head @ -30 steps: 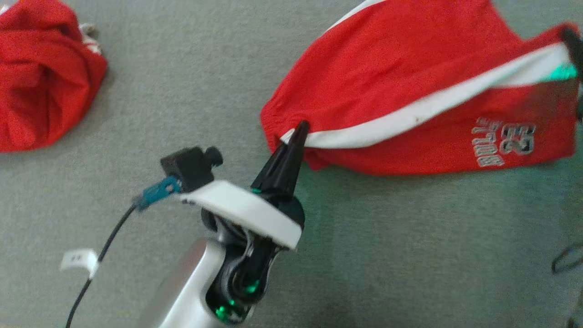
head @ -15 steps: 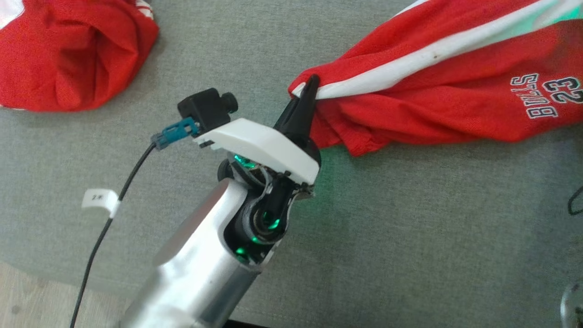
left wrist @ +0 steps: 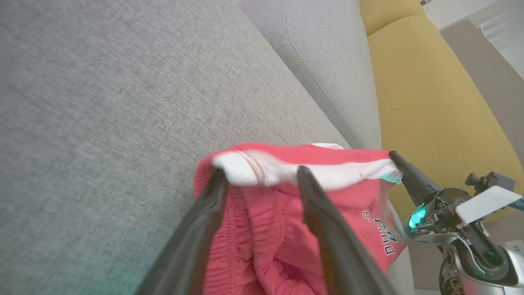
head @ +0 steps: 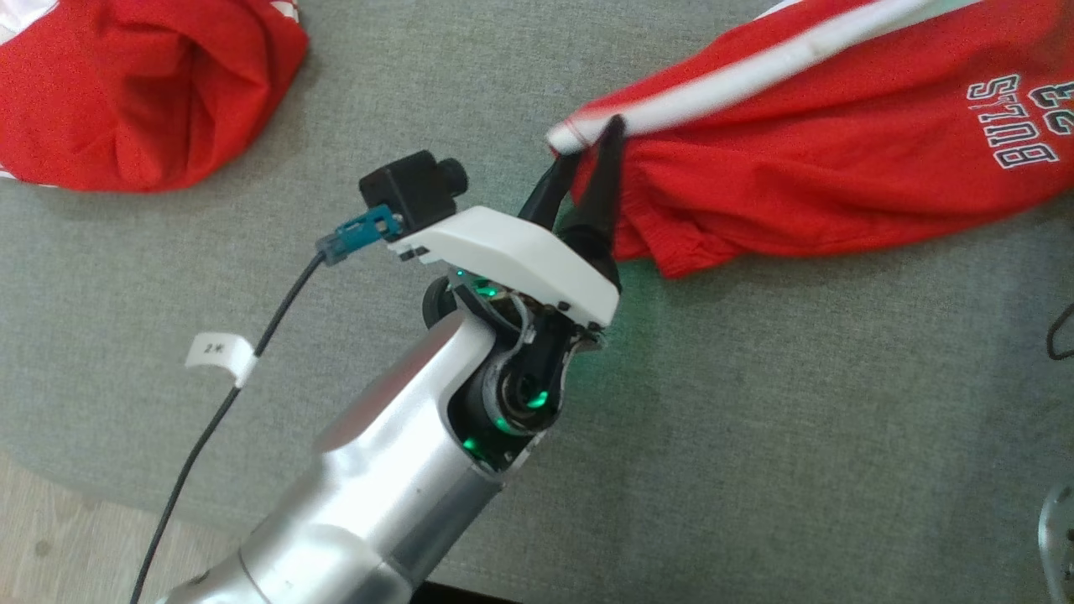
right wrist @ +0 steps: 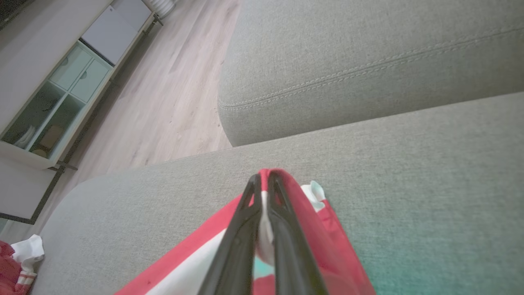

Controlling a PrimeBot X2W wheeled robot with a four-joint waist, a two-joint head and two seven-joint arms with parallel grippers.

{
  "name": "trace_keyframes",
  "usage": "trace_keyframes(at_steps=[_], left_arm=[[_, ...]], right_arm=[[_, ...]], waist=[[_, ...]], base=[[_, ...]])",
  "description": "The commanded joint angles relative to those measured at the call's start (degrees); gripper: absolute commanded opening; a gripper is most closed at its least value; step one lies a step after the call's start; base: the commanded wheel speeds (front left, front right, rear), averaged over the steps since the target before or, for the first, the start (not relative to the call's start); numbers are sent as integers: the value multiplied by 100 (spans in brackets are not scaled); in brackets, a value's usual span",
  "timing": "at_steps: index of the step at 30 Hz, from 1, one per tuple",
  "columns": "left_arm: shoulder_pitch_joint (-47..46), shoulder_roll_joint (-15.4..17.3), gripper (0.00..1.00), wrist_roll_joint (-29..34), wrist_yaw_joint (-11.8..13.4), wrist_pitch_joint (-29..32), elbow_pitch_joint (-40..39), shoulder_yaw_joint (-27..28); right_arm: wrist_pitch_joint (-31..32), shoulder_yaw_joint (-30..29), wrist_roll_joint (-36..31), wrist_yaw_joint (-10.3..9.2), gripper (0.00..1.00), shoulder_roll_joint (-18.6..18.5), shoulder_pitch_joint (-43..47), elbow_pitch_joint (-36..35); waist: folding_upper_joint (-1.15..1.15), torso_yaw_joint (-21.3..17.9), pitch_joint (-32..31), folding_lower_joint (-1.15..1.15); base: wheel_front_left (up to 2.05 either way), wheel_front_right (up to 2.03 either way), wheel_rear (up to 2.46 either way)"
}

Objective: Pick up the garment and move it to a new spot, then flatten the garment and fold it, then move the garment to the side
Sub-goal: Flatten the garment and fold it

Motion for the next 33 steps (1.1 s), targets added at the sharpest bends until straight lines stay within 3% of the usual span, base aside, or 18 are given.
trace_keyframes(at_steps=[1, 5, 11, 15, 19, 23, 25, 28, 29, 30, 33], left_arm=[[-160, 54, 100, 75, -2, -93, -96, 48], [-174, 89, 100, 250, -33, -272, -48, -13], [-61, 531, 100, 1069, 74, -731, -361, -371], [14, 967, 100, 2201, 439, -1178, -687, -769], [201, 1106, 100, 3250, 848, -1345, -878, -893], [513, 983, 100, 4314, 1085, -1364, -1032, -683], [767, 830, 100, 4690, 1024, -1365, -1099, -552], [1231, 585, 100, 5245, 730, -1366, -1064, -335], [1331, 535, 100, 5333, 635, -1366, -1044, -271], [1427, 487, 100, 5409, 523, -1366, -1026, -198], [1749, 412, 100, 5750, 195, -1367, -859, 189]], right_arm=[[-94, 97, -47, 43, 100, -14, -127, -166], [-244, 237, -121, 43, 100, -117, 26, -137], [-650, 548, -309, 43, 100, -471, 421, -423], [-569, 1236, -595, 43, 100, -1052, 901, -662], [-403, 1444, -657, 43, 100, -1303, 1137, -649], [-160, 1479, -744, 43, 100, -1375, 1203, -438], [-45, 1446, -827, 43, 100, -1385, 1202, -291], [284, 1307, -673, 43, 100, -1145, 1200, 93], [365, 1284, -624, 43, 63, -1094, 1201, 149], [428, 1272, -558, 43, 0, -1030, 1205, 182], [437, 1363, -220, 43, 0, -892, 1309, 45]], waist=[[0, 5, -18, 0], [0, -46, -77, 0], [0, -221, -202, 0], [0, -283, -219, 0], [0, -222, -196, 0], [0, -69, -169, 0], [0, 17, -173, 0], [0, 134, -243, 0], [0, 145, -264, 0], [0, 149, -289, 0], [0, 21, -432, 0]], base=[[0, 0, 0], [0, 0, 0], [0, 0, 0], [0, 0, 0], [0, 0, 0], [0, 0, 0], [0, 0, 0], [0, 0, 0], [0, 0, 0], [0, 0, 0], [0, 0, 0]])
